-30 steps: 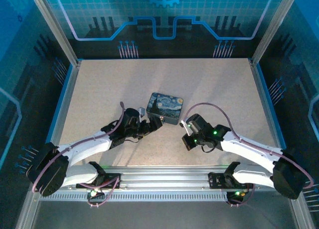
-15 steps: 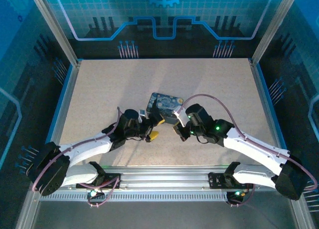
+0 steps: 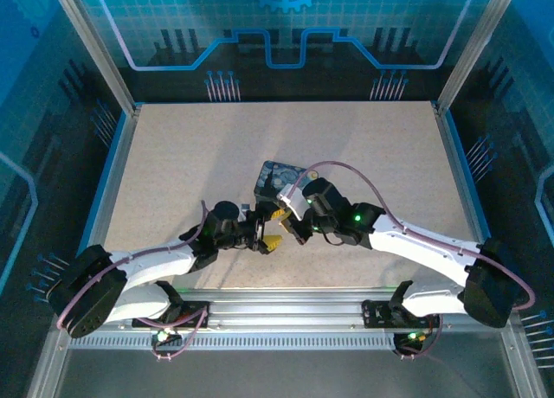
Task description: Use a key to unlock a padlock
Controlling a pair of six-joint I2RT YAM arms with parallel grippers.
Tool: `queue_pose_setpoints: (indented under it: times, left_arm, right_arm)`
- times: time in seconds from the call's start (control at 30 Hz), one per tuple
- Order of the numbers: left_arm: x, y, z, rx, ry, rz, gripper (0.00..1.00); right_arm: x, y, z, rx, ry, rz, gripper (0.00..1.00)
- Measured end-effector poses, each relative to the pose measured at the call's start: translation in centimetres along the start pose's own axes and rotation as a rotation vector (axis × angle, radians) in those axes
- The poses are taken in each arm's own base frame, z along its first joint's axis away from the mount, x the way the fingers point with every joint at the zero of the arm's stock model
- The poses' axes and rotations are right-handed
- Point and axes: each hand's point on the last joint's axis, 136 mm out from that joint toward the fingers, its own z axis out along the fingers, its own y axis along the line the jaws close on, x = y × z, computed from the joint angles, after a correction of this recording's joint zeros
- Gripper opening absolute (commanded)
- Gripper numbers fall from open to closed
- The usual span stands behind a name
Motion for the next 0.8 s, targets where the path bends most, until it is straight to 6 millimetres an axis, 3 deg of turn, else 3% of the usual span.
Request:
queue_pose_setpoints:
  times: [0.17, 0.8]
  left_arm:
    - [-0.1, -0.1, 0.0, 0.024, -0.007, -0.058, 0.75]
    - [-0.9, -0.1, -0.1, 0.084, -0.033, -0.107, 0.41]
  right_arm:
    - [-0.5, 0.9, 0.7, -0.021, -0.015, -0.018, 0.0]
    - [-0.2, 2.1, 1.1, -0.064, -0.018, 0.001, 0.0]
